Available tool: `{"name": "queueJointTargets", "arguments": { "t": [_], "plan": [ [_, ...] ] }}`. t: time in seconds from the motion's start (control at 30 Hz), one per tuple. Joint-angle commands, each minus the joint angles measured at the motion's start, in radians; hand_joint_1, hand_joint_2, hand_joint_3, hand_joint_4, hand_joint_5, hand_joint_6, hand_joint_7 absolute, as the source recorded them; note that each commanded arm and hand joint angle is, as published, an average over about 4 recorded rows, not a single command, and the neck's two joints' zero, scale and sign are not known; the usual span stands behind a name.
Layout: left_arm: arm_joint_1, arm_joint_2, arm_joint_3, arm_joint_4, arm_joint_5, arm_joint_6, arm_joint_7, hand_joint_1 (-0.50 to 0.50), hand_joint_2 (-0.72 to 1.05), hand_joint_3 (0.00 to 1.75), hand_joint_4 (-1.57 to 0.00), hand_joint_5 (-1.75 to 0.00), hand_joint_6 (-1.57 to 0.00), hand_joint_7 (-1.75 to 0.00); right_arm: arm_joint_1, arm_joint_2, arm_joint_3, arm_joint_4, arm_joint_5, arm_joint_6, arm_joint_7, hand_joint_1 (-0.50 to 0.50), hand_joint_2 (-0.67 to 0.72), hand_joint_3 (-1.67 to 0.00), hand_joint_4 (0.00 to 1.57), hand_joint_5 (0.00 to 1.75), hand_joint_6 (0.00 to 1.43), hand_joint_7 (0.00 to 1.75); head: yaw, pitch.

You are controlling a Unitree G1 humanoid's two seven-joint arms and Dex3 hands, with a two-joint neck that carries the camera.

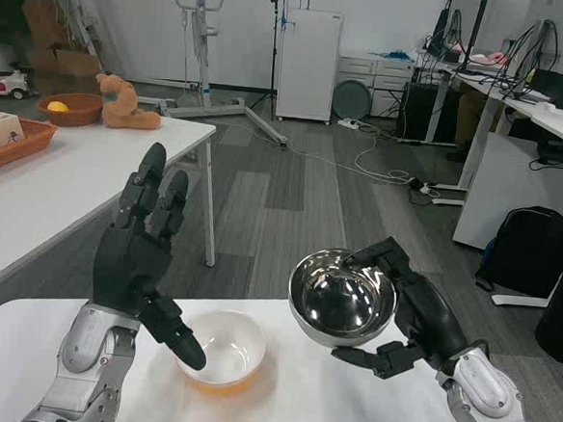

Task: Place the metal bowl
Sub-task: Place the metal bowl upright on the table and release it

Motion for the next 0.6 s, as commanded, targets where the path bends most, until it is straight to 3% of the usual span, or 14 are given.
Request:
{"name": "queueJointTargets", "arguments": {
  "t": [0.03, 0.6],
  "plan": [
    [0.014, 0.005, 0.005, -0.019, 0.004, 0.011, -0.006, -0.5, -0.64, 0.03, 0.0, 0.0, 0.0, 0.0, -0.012, 0.024, 0.03, -0.003, 0.041, -0.026, -0.017, -0.29, -0.48, -0.9, 1.57, 1.65, 1.37, 1.4, -0.025, -0.005],
    [0.015, 0.003, 0.002, -0.02, 0.005, 0.011, -0.006, -0.5, -0.64, 0.0, 0.0, 0.0, 0.0, 0.0, -0.012, 0.023, 0.035, 0.006, 0.05, -0.036, -0.017, -0.29, -0.48, -0.93, 1.57, 1.65, 1.37, 1.4, -0.022, 0.0]
  ]
}}
